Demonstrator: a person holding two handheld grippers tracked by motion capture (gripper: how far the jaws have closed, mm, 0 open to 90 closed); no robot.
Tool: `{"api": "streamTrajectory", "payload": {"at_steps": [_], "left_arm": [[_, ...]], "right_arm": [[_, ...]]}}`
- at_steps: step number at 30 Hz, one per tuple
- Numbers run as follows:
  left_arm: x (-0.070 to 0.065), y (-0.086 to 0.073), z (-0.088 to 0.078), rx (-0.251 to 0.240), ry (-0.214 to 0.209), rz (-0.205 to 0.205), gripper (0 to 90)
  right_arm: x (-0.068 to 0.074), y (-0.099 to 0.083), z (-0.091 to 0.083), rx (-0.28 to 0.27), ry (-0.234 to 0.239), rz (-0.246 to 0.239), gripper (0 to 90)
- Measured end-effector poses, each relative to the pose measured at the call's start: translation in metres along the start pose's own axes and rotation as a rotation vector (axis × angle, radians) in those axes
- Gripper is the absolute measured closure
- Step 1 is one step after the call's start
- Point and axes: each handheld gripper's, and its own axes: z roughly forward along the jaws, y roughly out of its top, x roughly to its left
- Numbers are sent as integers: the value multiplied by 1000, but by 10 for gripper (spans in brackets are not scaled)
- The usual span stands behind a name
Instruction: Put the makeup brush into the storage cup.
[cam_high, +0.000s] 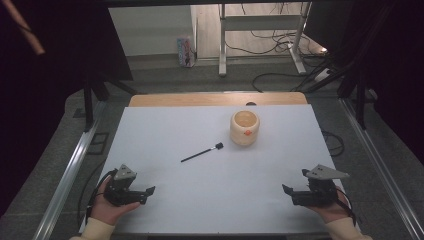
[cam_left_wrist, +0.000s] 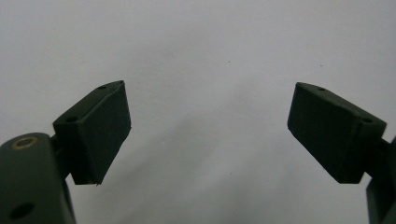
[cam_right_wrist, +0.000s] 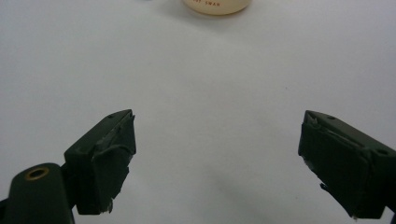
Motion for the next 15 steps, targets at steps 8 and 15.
{"api": "streamTrajectory", "payload": {"at_steps": [8, 15], "left_arm": [[-1, 0, -1, 3, -3, 8, 141], [-1, 0, -1, 1, -3, 7, 142]], "right_arm": [[0, 0, 0, -2, 0, -3, 112], [0, 1, 0, -2, -2, 1, 113]]}}
